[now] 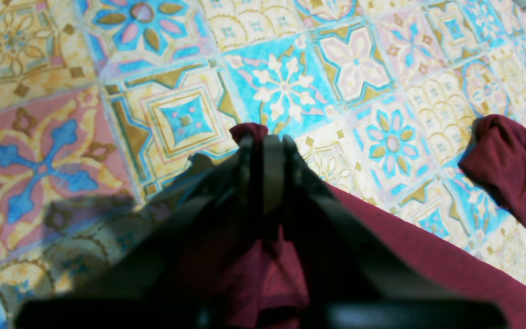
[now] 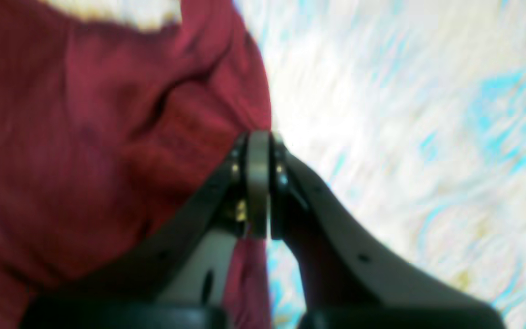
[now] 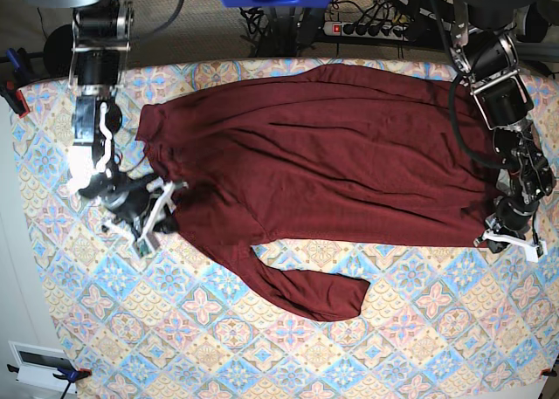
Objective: Layout the t-shirt on the table in an organized manner, then fold the t-shirt properly
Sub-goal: 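Grasp the shirt sides with both grippers and fold them inward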
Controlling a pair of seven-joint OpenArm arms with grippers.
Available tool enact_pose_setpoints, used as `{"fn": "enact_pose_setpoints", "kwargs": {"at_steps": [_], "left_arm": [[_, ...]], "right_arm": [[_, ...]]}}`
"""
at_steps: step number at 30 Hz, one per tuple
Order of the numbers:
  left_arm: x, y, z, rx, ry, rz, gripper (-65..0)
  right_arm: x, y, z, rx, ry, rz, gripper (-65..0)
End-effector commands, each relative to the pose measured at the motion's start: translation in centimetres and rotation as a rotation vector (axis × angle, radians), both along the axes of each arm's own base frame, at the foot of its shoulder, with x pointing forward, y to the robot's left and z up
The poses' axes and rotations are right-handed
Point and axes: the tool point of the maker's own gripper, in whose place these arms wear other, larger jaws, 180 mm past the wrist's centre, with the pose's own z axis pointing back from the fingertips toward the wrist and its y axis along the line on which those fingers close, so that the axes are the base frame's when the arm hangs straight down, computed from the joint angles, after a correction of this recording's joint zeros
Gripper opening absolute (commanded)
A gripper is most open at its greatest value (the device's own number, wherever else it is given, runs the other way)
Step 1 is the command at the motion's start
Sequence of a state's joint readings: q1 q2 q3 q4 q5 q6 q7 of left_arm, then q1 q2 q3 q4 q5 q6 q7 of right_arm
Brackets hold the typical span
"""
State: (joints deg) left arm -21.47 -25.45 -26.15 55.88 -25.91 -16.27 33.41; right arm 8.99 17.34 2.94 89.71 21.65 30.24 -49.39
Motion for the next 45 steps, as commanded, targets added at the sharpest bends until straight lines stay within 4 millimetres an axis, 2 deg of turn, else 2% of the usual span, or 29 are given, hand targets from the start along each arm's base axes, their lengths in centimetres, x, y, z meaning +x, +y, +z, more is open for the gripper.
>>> {"fn": "enact_pose_setpoints", "kwargs": {"at_steps": [1,2,5,7,10,13,19,21,23,27,37,41,45], "left_arm": [[0.8,2.0,3.2,0.046,-0.073,0.02,-65.0],[0.3,2.0,2.7,0.042,-0.063,0.02,-65.0],[-0.3,2.4,3.5,0.034,-0.09,0.018,-65.0],[-1.1,2.4,3.4,0.029,-0.092,0.011,-64.9],[-1.9,2.5,3.1,0.03,-0.086,0.006,-64.9],[-2.4,2.4,2.9,0.042,-0.08,-0.001,-64.9],[-2.6,1.2,5.5,0.108,-0.135,-0.053,-65.0],[-3.1,0.4,6.0,0.129,-0.123,-0.084,-65.0],[-3.7,-0.3,5.9,0.141,-0.09,-0.116,-64.9],[-5.3,-0.9,4.8,0.157,-0.041,-0.142,-64.9],[-11.3,2.8,1.6,0.197,0.1,-0.084,-64.8],[-12.8,3.3,0.5,0.212,0.153,-0.091,-64.8],[-13.0,3.1,0.1,0.209,0.164,-0.095,-64.8]], "right_arm": [[1.2,0.2,2.8,0.019,-0.094,0.01,-65.0],[0.6,0.3,2.7,0.016,-0.092,0.015,-65.0],[-0.9,-0.6,2.6,0.012,-0.097,-0.009,-65.0],[-1.6,-0.6,3.0,0.019,-0.108,-0.012,-65.0],[-2.8,-0.4,2.9,0.102,-0.094,-0.023,-65.0],[-4.1,-1.7,2.5,0.172,-0.06,-0.077,-65.0],[-4.4,-3.5,4.1,0.219,-0.069,-0.108,-65.0],[-4.5,-3.1,5.2,0.214,-0.093,-0.089,-65.0],[-5.5,-2.9,5.2,0.195,-0.087,-0.073,-65.0],[-7.0,-2.1,5.3,0.179,-0.083,-0.047,-65.0],[-11.4,-1.4,3.4,0.155,0.0,-0.015,-65.0],[-12.5,-0.7,3.1,0.207,0.031,-0.008,-65.0],[-13.1,-0.5,2.5,0.207,0.056,-0.003,-65.0]]}}
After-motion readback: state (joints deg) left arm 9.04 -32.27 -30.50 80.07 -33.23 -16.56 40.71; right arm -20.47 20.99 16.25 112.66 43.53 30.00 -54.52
